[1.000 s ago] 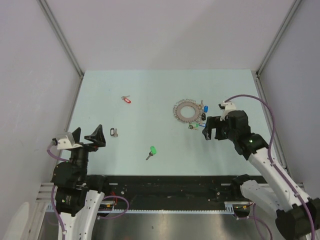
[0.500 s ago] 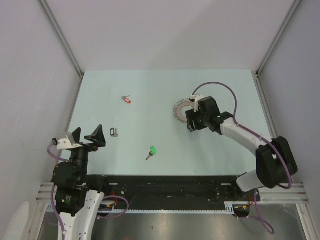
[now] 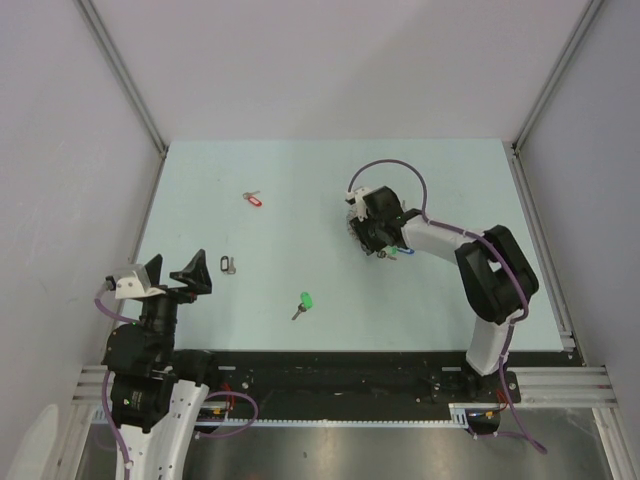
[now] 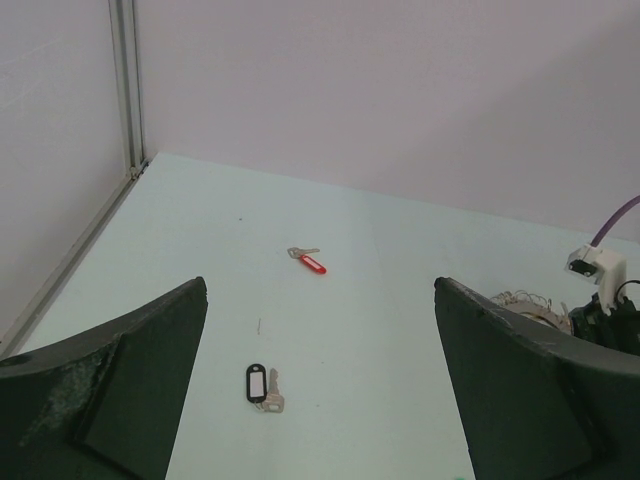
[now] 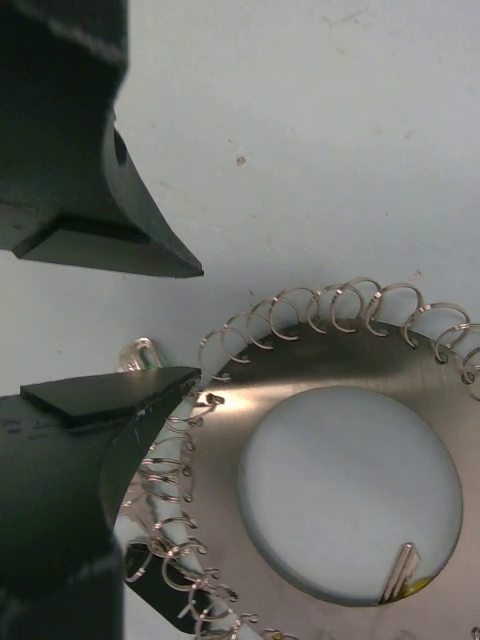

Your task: Put the keys on the keyring

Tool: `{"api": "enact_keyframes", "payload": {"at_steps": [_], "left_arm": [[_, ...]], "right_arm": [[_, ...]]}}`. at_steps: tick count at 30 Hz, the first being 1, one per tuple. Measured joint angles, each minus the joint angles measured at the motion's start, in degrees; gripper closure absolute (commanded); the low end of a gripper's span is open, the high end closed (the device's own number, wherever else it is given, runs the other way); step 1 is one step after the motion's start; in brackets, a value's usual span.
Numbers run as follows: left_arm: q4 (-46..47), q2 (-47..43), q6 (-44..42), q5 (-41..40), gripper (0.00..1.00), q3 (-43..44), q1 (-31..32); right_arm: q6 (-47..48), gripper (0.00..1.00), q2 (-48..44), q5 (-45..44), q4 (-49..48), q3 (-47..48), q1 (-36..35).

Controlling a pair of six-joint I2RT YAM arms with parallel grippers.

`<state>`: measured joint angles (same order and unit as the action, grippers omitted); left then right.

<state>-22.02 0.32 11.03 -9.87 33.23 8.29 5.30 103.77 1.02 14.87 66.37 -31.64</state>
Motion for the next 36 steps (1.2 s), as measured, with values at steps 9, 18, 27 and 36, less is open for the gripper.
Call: {"api": "enact_keyframes", "payload": {"at_steps": [9, 18, 27, 36], "left_arm": [[0.0, 0.0, -0.1, 0.0, 0.0, 0.0, 0.0], [0.0, 0.0, -0.1, 0.1, 0.0, 0.0, 0.0], [0.0, 0.0, -0.1, 0.1, 0.0, 0.0, 0.0], [0.0, 0.0, -0.1, 0.2, 0.0, 0.0, 0.0]], "right_arm": [[3.6, 0.58, 5.9, -3.4, -0.9, 3.3, 0.0], [4.8, 0.8, 6.5, -5.2, -1.9, 3.7, 0.0], [0.0, 0.9, 4.7, -6.3, 3.7, 4.0, -2.3], [-12.4, 0.54, 0.1, -5.0, 13.1, 4.4, -4.8]]}}
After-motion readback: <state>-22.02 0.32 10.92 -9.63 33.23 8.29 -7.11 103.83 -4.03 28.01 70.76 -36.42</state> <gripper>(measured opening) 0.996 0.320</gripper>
